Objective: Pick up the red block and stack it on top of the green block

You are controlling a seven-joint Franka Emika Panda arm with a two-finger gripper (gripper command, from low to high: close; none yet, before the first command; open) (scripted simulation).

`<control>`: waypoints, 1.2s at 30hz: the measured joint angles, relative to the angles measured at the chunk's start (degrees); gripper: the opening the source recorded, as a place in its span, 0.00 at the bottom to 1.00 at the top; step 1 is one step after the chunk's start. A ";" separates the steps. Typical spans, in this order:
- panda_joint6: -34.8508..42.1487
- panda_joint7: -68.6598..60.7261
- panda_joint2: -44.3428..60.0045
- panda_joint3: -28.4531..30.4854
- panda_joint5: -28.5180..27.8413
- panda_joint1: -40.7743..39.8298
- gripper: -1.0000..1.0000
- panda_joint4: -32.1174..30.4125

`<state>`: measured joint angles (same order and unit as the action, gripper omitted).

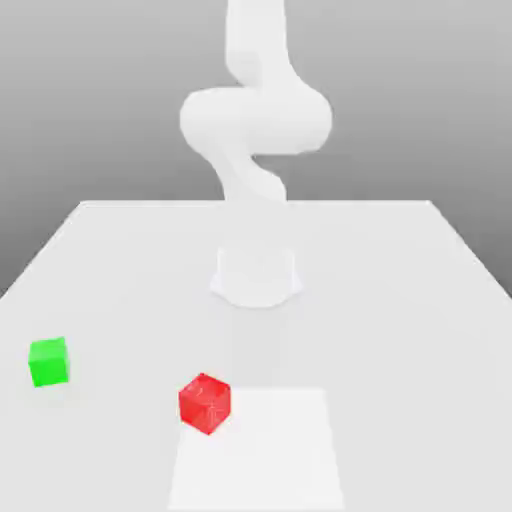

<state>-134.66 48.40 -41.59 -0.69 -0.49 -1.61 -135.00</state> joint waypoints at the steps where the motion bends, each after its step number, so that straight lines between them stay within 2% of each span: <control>1: -1.39 1.23 2.10 -0.31 -0.22 -0.78 0.50 -1.52; 12: -16.20 14.10 24.76 -1.25 -2.07 -7.65 0.50 -17.55; 17: -23.92 18.80 36.51 -0.26 -0.49 -9.57 0.50 -25.54; 25: -37.65 20.03 53.19 0.23 -0.03 -9.80 0.50 -25.67; 26: -38.54 20.07 54.24 0.32 -0.11 -9.74 0.00 -25.54; 32: -39.06 20.27 54.76 0.31 -0.33 -9.77 0.00 -25.47; 36: -34.03 19.96 48.90 -0.07 0.18 -10.03 0.00 -26.27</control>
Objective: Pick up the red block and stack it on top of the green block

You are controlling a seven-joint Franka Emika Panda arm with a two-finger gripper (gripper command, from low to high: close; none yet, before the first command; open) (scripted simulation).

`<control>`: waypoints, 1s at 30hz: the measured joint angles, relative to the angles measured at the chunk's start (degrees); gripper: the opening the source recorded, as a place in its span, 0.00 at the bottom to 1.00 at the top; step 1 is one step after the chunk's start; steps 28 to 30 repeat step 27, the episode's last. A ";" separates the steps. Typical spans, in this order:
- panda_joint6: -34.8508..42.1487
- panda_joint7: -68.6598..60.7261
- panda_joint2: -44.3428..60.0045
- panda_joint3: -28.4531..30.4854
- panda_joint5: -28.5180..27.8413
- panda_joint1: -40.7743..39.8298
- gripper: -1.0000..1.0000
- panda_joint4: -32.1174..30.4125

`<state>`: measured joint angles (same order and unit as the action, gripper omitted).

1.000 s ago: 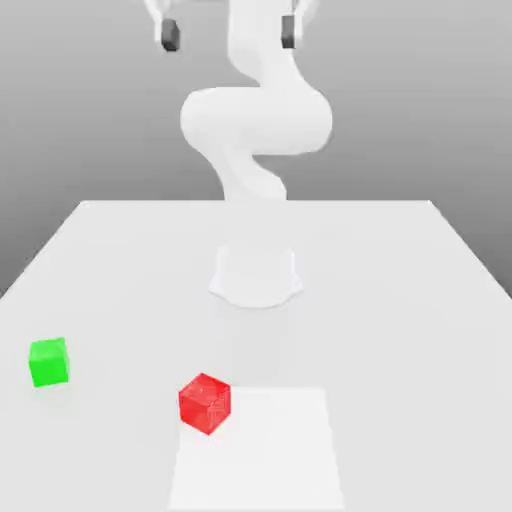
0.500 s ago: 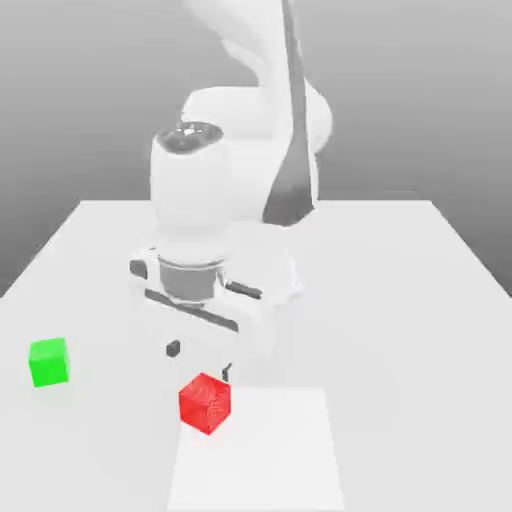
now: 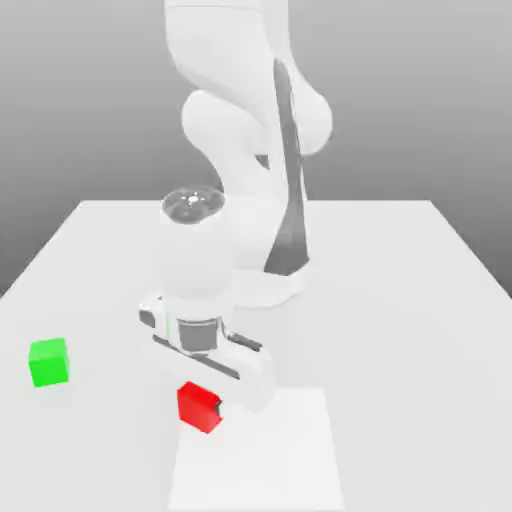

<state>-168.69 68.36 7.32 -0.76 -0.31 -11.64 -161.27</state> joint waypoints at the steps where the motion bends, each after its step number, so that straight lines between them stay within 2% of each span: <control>1: 1.69 -0.08 -1.98 0.07 0.08 0.10 0.00 -0.28; 5: 7.85 -0.08 -8.62 1.44 0.19 0.18 0.00 -0.81; 17: 16.24 3.00 -10.47 14.50 -1.26 -25.55 0.00 5.81; 23: 7.26 -1.38 -0.14 12.43 5.08 -27.40 0.00 6.88; 24: 6.00 -2.00 1.23 11.86 5.95 -27.79 1.00 6.95; 30: 6.00 -2.00 1.23 11.86 5.95 -27.79 1.00 6.95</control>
